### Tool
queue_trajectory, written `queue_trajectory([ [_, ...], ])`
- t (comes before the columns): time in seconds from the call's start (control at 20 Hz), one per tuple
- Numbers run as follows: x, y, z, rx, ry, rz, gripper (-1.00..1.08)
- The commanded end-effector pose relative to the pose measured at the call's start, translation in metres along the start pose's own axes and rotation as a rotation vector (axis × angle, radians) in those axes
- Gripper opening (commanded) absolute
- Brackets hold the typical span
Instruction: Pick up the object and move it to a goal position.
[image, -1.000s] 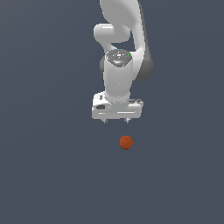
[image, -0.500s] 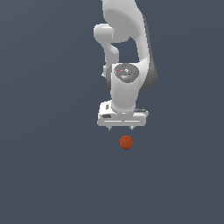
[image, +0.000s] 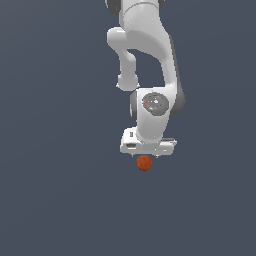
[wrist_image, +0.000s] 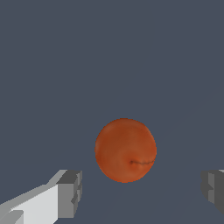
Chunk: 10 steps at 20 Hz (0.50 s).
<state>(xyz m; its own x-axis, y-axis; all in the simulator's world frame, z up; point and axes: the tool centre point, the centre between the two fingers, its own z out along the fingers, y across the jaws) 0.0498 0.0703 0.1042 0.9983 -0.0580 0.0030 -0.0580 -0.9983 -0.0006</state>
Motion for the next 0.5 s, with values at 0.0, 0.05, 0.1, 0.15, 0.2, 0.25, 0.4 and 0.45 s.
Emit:
queue_trajectory([
  [0.0,0.002,-0.004,0.005,0.0,-0.002,0.008,1.0],
  [0.05,0.002,-0.004,0.006,-0.001,-0.003,0.009,1.0],
  [0.1,0.003,-0.005,0.007,-0.001,-0.003,0.01,1.0],
  [0.15,0.003,-0.005,0.007,-0.001,-0.003,0.01,1.0],
  [0.2,0.002,-0.004,0.006,-0.001,-0.003,0.008,1.0],
  [0.25,0.002,-0.004,0.007,-0.001,-0.003,0.008,1.0],
  [0.4,0.002,-0.005,0.013,-0.001,-0.003,0.008,1.0],
  [0.45,0.002,-0.004,0.016,-0.001,-0.003,0.008,1.0],
])
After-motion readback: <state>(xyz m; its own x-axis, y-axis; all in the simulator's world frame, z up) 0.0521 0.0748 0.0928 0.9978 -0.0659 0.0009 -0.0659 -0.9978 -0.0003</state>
